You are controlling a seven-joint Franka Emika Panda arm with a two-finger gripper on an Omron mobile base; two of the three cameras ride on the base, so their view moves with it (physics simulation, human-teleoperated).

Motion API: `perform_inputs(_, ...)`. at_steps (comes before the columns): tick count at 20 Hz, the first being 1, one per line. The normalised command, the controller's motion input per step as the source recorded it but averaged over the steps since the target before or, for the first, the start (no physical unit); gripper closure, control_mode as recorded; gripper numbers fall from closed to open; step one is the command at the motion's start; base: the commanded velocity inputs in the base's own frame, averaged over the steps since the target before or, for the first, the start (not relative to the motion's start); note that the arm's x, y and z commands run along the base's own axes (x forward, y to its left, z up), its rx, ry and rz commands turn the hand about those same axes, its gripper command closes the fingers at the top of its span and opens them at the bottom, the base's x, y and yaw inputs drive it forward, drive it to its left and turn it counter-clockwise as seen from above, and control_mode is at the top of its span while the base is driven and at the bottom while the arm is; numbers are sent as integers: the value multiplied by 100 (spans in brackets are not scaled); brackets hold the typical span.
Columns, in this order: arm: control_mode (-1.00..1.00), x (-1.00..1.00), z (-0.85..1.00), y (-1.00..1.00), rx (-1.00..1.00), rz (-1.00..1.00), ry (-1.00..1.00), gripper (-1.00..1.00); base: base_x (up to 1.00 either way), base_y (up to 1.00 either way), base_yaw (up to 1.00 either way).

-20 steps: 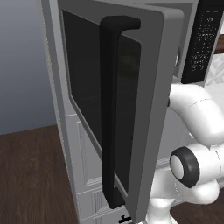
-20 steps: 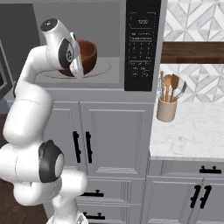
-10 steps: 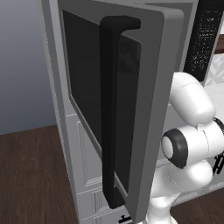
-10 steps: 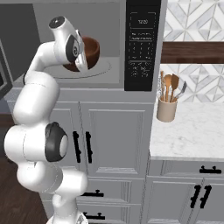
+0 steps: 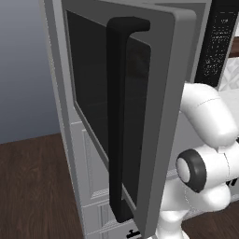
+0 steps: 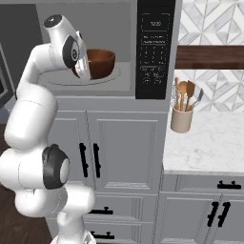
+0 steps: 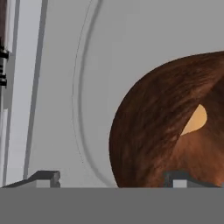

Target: Pick the squash from the sink and place it in the bowl. Then pick the bowl and place it in the microwave. Then close the microwave door and press the start button.

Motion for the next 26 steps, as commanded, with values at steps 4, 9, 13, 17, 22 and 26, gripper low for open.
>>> perform_inputs(4,-100,-100,-1,0,0,0,-7,-100,0,0,0)
perform_inputs(9,-100,-100,-8,2,1,0,-5,-100,0,0,0)
perform_inputs(13,-100,-100,-27,0,2,1,0,-100,0,0,0)
perform_inputs(17,-100,-100,-37,0,5,12,7,-100,0,0,0)
perform_inputs(22,-100,-100,-62,6,7,26,16,-100,0,0,0)
perform_inputs(26,-100,-100,-71,22,2,23,23,-100,0,0,0)
